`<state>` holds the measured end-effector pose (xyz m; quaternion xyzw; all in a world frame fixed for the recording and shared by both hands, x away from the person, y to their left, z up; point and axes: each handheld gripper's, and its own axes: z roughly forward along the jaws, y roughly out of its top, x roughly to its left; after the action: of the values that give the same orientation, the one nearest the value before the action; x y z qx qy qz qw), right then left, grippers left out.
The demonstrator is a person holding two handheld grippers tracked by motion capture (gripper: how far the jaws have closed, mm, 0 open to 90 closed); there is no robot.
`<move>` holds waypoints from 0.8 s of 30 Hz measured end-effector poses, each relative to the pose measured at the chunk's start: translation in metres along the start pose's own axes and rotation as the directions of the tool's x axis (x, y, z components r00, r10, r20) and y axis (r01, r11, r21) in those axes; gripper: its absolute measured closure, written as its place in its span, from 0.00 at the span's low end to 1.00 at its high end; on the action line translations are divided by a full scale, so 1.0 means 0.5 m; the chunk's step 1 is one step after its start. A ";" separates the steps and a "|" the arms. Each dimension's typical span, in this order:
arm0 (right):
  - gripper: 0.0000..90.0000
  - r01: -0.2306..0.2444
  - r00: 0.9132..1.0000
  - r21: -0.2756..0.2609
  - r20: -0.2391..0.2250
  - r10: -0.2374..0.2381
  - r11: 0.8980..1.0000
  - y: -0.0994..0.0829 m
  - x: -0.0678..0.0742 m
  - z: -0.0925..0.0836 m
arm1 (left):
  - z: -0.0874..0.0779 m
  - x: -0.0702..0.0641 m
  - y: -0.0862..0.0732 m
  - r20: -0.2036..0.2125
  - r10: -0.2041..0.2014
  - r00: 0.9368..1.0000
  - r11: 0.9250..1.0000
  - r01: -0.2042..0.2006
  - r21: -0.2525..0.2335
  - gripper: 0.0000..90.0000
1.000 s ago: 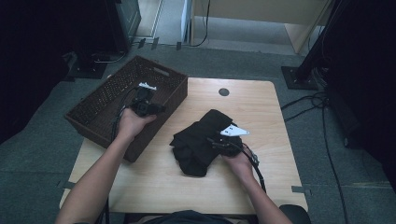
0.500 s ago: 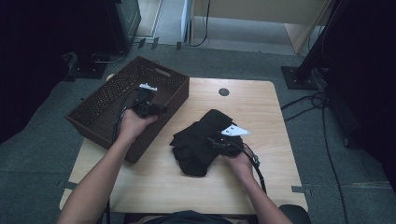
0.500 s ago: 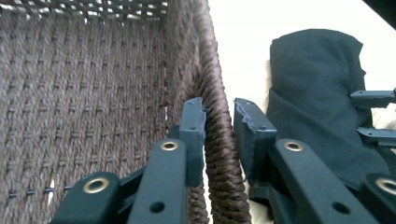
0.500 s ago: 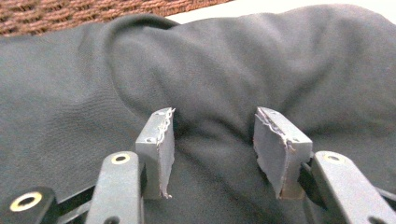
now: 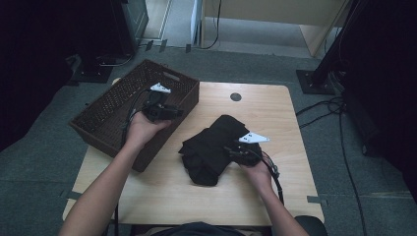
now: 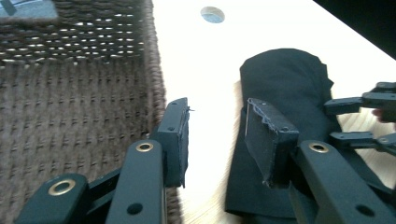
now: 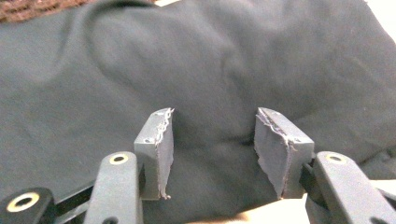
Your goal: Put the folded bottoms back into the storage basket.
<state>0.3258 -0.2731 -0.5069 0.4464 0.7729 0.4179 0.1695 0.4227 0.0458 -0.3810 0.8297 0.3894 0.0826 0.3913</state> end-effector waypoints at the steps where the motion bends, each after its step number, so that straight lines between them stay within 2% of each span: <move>1: 0.52 0.001 1.000 0.004 -0.001 -0.001 1.000 -0.003 -0.002 0.004 | 0.003 -0.004 0.000 0.005 0.001 1.000 1.000 -0.001 0.001 0.64; 8: 0.52 -0.019 1.000 0.007 -0.024 0.019 1.000 -0.003 -0.012 0.017 | 0.026 -0.031 -0.004 0.020 0.019 1.000 1.000 -0.020 0.016 0.62; 10: 0.52 -0.014 0.999 -0.002 -0.029 0.014 1.000 -0.001 -0.015 0.022 | 0.039 -0.046 -0.011 0.030 0.032 0.999 0.999 -0.033 0.032 0.62; 13: 0.52 -0.025 0.999 -0.005 -0.040 0.025 1.000 0.001 -0.015 0.029 | 0.051 -0.057 -0.018 0.042 0.028 0.999 0.999 -0.030 0.038 0.62; 16: 0.52 -0.013 0.999 -0.012 -0.040 0.012 1.000 0.003 -0.014 0.035 | 0.064 -0.066 -0.024 0.046 0.027 0.999 0.999 -0.029 0.044 0.61; 20: 0.52 0.000 0.998 0.004 -0.059 0.000 1.000 0.013 -0.012 0.045 | 0.079 -0.077 -0.031 0.051 0.030 0.998 0.998 -0.032 0.058 0.61; 24: 0.52 -0.001 0.998 -0.006 -0.066 0.001 1.000 0.014 -0.011 0.053 | 0.094 -0.086 -0.038 0.052 0.031 0.998 0.997 -0.035 0.073 0.60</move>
<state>0.3495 -0.2625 -0.5177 0.4322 0.7767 0.4348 0.1447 0.4032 -0.0048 -0.4196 0.8518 0.3683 0.0535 0.3686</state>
